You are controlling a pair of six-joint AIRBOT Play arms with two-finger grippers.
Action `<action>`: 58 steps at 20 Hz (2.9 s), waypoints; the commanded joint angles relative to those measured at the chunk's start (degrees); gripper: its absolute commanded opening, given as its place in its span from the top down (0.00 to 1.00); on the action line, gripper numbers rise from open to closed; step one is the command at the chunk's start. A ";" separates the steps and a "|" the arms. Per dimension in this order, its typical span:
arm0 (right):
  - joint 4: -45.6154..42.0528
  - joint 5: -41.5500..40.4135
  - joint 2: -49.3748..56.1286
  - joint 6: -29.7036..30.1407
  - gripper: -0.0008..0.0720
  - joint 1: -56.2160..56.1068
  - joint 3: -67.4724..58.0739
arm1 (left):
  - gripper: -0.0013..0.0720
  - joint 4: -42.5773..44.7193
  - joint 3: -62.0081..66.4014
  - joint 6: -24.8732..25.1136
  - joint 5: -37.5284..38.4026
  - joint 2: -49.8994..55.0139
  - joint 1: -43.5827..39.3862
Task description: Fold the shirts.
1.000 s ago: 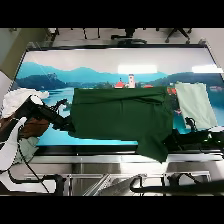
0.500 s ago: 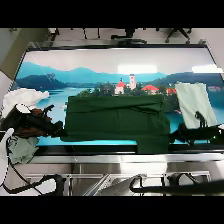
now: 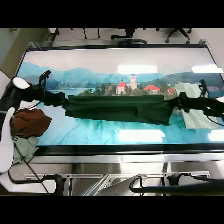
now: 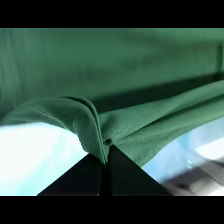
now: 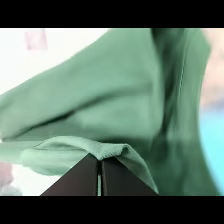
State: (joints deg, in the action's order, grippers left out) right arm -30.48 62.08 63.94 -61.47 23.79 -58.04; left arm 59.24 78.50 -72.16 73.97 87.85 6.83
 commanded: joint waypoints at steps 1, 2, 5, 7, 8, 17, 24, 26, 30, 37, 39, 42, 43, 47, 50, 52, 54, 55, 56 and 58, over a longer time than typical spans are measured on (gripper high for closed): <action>1.18 -6.75 9.66 3.26 0.96 -5.31 -5.22 | 0.97 -0.26 9.18 0.31 -0.33 10.99 -2.21; 1.18 -7.96 11.52 4.26 0.96 -5.95 -5.79 | 0.97 -0.31 10.64 0.31 0.72 13.79 -2.27; 0.92 -7.98 14.05 7.26 0.79 -5.79 -7.02 | 0.95 -0.31 14.82 0.00 6.23 20.35 -2.23; -0.83 -4.59 13.31 8.96 0.65 -4.17 -8.33 | 0.17 -0.44 18.58 -0.52 10.34 23.21 -2.27; -3.06 -3.21 12.76 9.01 0.45 -3.13 -9.14 | 0.02 -0.44 20.31 -1.22 11.87 23.91 -2.27; -10.60 3.10 17.35 5.11 0.10 -2.95 -9.25 | 0.02 -0.55 34.73 -6.99 19.45 24.41 0.35; -3.72 3.80 19.87 7.74 0.93 -8.31 -9.31 | 0.38 -9.40 36.96 -9.35 22.08 24.37 -1.92; -3.76 4.50 18.88 7.72 0.97 -8.02 -9.40 | 0.89 -11.39 35.82 -9.27 21.84 24.41 -3.96; -3.78 7.61 14.58 7.19 0.97 -5.79 -10.71 | 0.92 -11.23 31.87 -9.22 17.77 24.44 -11.19; -3.28 25.03 7.39 -2.47 0.97 -2.78 -27.50 | 0.92 -11.17 17.68 -8.20 -12.20 24.74 -32.44; 0.55 28.11 6.16 -5.22 0.97 -2.84 -33.31 | 0.92 -11.28 17.97 -8.26 -21.05 26.32 -38.62; 3.56 28.63 3.98 -8.09 0.97 -3.56 -36.09 | 0.92 -11.30 24.50 -10.10 -27.52 31.74 -46.93; 3.50 28.74 3.58 -8.24 0.97 -4.09 -36.09 | 0.92 -11.28 27.87 -11.04 -28.20 34.01 -49.00; 1.44 30.25 3.69 -9.46 0.97 -5.44 -36.04 | 0.92 -11.26 39.69 -13.46 -22.69 41.48 -51.60; -3.04 30.36 3.69 -10.62 0.97 -5.42 -36.02 | 0.92 -11.41 39.87 -13.44 -17.14 39.82 -49.07; -3.37 30.32 3.82 -11.56 0.97 -5.44 -36.02 | 0.92 -11.34 38.01 -13.33 -10.54 35.12 -45.16; -3.34 29.31 4.00 -12.76 0.97 -6.54 -36.02 | 0.92 -11.43 38.05 -12.85 -1.16 29.35 -39.19; -3.37 28.61 4.00 -12.83 0.97 -8.02 -36.02 | 0.92 -11.45 38.05 -11.87 3.04 25.70 -35.82; -3.37 27.21 4.02 -13.03 0.97 -10.49 -36.02 | 0.92 -11.43 38.05 -11.19 5.81 22.12 -32.63; -3.39 21.35 4.68 -13.99 0.97 -17.99 -36.02 | 0.92 -11.43 38.05 -11.19 8.61 14.67 -25.92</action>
State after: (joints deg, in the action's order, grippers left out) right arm -33.52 89.25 68.10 -74.00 12.58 -94.00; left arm 47.92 116.53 -84.38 73.89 111.33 -27.29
